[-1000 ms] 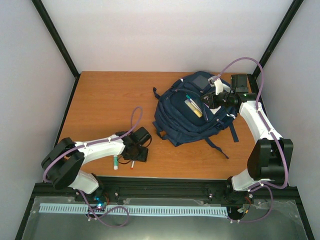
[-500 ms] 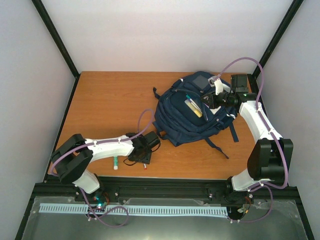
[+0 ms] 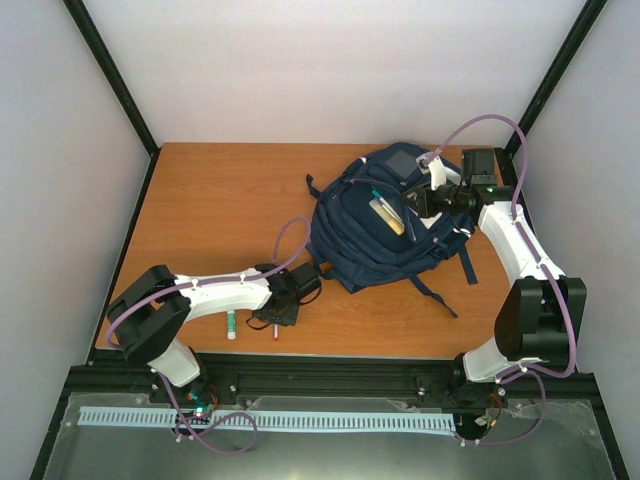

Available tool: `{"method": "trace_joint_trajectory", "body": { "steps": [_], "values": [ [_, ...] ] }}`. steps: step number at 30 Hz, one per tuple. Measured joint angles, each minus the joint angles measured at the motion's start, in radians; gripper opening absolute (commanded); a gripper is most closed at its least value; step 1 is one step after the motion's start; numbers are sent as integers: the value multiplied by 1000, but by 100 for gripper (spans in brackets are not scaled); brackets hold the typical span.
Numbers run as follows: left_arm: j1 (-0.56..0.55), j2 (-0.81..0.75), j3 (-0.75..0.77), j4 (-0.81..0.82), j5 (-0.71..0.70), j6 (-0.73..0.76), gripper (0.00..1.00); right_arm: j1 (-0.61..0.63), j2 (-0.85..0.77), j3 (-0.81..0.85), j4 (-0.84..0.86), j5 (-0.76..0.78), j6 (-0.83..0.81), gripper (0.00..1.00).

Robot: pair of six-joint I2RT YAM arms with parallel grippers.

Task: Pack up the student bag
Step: Pick up the stationery from the center of the board.

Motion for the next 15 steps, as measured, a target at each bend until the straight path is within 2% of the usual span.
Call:
{"method": "trace_joint_trajectory", "body": {
  "steps": [6,15],
  "values": [
    [19,-1,0,-1,18,16,28,0,0,0,0,0,0,3],
    [88,-4,0,18,89,51,20,0,0,0,0,0,0,3]
  ]
}}
